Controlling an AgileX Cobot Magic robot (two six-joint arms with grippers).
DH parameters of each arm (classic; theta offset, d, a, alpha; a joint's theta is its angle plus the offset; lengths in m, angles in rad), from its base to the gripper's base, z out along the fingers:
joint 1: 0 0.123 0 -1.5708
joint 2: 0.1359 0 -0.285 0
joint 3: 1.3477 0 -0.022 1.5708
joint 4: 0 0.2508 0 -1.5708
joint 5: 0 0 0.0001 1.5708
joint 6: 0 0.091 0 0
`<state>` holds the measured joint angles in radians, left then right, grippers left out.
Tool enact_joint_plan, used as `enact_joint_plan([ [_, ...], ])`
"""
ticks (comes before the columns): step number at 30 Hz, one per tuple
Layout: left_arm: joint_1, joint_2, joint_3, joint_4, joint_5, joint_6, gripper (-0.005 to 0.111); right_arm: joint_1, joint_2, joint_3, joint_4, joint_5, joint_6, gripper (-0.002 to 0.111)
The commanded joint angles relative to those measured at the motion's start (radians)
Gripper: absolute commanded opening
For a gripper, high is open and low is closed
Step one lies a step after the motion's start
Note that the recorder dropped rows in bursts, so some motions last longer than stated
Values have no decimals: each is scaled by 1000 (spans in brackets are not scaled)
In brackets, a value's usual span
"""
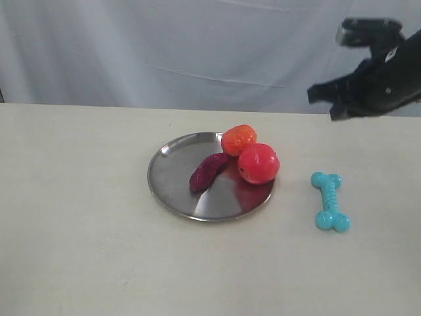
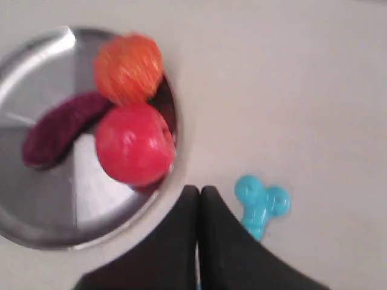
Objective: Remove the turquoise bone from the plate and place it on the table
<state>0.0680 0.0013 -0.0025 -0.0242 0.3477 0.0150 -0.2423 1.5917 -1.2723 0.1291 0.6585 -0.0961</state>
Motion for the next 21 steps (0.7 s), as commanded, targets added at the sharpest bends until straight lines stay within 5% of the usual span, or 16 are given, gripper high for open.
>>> enact_joint_plan([
  [1,-8,-1,3,-1,-5,-4,0,61,-223,4,-71,-85,45,0],
  [9,-8,-1,3,-1,-5,-4,0,141,-636,139,-462,-280,376,0],
  [14,-8,-1,3,-1,-5,-4,0,141,-853,237,-789,-248,654,0],
  [21,-8,-1,3,-1,-5,-4,0,141,-1086,421,-891,-228,727,0],
])
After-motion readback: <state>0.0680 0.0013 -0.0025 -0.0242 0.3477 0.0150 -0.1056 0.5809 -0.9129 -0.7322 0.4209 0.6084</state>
